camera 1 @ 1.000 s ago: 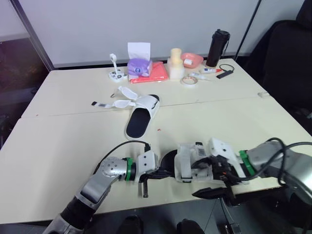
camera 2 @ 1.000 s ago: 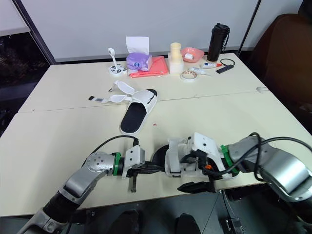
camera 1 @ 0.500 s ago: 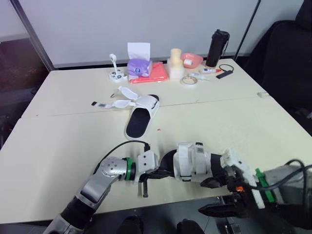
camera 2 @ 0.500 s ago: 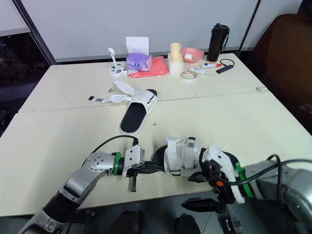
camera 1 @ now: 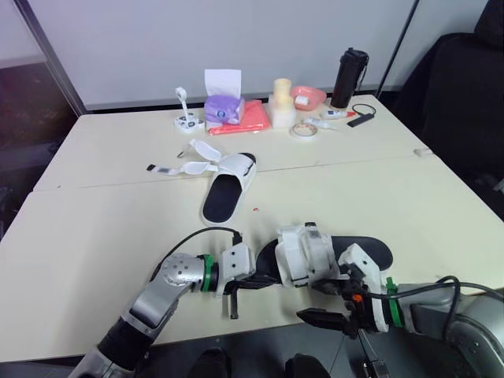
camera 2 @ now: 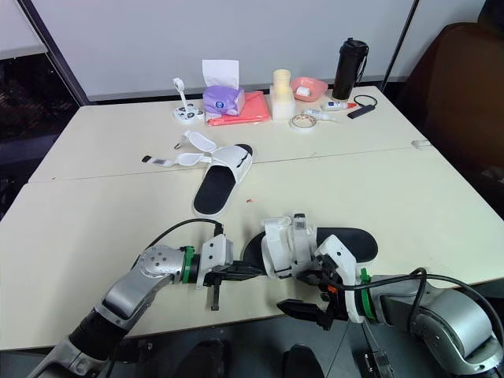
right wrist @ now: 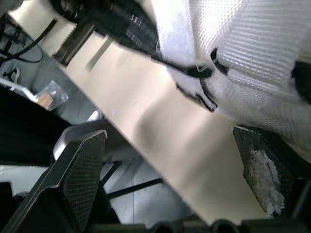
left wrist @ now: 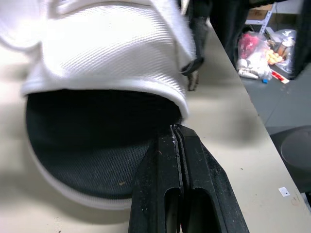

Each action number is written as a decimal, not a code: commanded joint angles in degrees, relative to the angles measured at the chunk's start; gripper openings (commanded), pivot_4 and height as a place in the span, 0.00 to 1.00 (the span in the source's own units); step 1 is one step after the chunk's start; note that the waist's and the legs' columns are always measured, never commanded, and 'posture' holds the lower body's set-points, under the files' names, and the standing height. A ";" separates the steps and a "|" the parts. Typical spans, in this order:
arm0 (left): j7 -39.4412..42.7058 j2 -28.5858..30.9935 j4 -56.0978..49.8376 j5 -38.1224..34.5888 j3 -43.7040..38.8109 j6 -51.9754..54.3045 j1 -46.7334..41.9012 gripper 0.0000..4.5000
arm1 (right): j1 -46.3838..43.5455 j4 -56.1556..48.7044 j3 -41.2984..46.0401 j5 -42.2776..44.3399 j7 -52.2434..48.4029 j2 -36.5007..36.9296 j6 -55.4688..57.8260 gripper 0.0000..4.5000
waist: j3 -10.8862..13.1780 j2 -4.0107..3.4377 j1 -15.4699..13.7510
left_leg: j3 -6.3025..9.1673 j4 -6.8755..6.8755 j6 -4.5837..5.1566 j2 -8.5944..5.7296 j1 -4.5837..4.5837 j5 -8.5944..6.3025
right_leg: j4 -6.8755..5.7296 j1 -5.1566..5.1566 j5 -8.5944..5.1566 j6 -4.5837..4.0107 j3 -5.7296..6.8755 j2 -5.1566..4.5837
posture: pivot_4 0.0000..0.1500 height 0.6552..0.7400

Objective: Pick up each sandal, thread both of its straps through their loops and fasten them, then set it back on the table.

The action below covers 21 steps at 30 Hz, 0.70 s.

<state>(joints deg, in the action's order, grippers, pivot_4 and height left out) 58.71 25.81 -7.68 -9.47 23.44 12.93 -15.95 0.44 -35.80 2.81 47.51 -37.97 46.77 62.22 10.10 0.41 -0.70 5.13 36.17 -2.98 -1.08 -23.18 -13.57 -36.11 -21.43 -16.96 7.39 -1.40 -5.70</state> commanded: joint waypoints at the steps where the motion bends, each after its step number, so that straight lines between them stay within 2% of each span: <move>1: 0.20 0.89 1.54 1.67 1.48 0.97 1.03 0.00 | -2.86 -1.17 0.03 0.95 0.32 -0.85 -0.40 1.00 | 0.00 0.00 0.02 | 0.00 0.00 0.00 0.00 0.00 0.00 | 0.00 -0.01 0.00 0.00 0.00 0.00 | 1.00 1.00; 21: 0.12 0.73 2.06 1.64 1.41 0.75 0.51 0.00 | -6.81 -2.81 -2.99 2.19 -7.33 5.42 -0.44 1.00 | 0.00 -0.01 0.01 | 0.02 -0.03 0.00 0.01 -0.01 0.00 | 0.00 -0.02 0.00 0.03 0.02 0.01 | 1.00 1.00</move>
<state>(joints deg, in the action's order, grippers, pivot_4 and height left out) 58.61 25.93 -7.67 -9.47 23.41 12.92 -16.20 -5.71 -37.50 0.35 49.65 -44.02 52.24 63.25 10.10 0.40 -0.69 5.15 36.14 -2.98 -1.07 -23.19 -13.57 -36.10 -21.45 -16.95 7.42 -1.38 -5.69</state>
